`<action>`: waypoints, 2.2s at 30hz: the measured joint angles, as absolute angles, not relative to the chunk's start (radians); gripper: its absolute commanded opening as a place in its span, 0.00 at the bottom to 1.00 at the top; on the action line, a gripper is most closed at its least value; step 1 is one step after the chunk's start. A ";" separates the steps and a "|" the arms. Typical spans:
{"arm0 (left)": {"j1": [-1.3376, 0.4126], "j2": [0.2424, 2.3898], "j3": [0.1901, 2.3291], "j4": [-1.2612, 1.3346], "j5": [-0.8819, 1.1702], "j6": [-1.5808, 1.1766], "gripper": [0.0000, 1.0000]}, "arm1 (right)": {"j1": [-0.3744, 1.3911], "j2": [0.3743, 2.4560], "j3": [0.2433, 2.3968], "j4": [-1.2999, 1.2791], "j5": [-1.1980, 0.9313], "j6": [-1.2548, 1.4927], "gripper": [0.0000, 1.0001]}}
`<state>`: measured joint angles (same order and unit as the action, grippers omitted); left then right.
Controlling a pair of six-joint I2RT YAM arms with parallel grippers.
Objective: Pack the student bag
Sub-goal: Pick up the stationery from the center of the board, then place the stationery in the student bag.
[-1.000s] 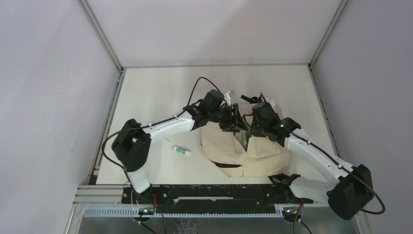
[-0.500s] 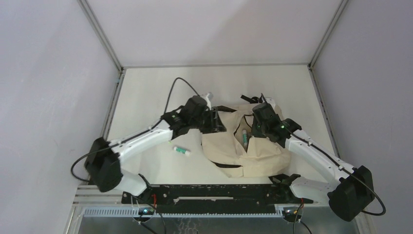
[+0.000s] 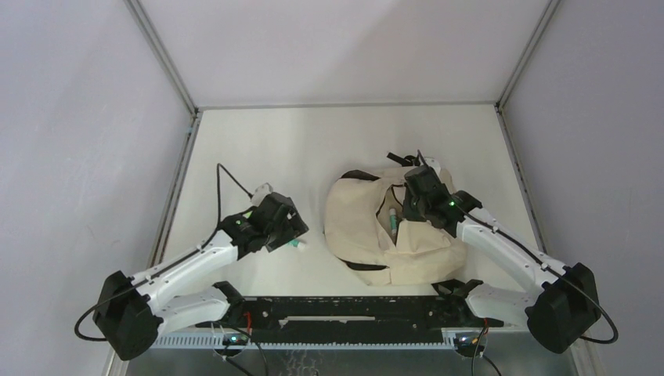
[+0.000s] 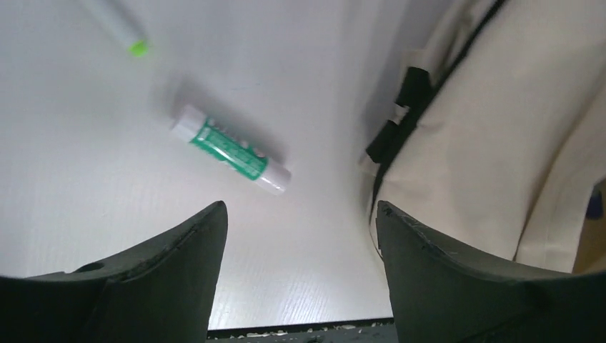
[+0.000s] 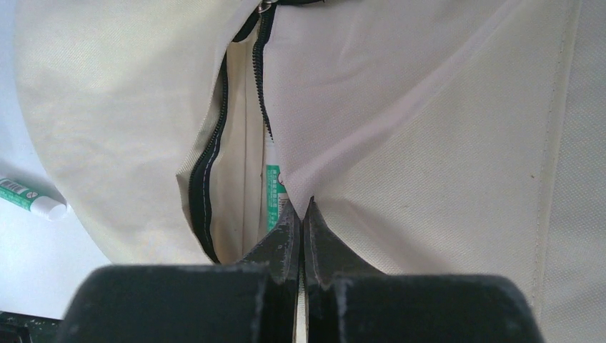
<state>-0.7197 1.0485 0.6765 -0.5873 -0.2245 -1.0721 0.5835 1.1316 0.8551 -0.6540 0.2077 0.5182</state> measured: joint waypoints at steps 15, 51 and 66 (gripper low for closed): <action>-0.720 1.410 0.810 -0.776 -0.321 -1.241 0.74 | 0.584 1.141 0.855 -0.648 0.203 0.518 0.00; -0.758 1.372 1.005 -0.390 0.126 -0.758 0.00 | 0.584 1.129 0.855 -0.650 0.208 0.519 0.00; -0.880 1.724 1.223 -0.139 0.345 -0.813 0.35 | 0.584 1.097 0.855 -0.661 0.212 0.519 0.00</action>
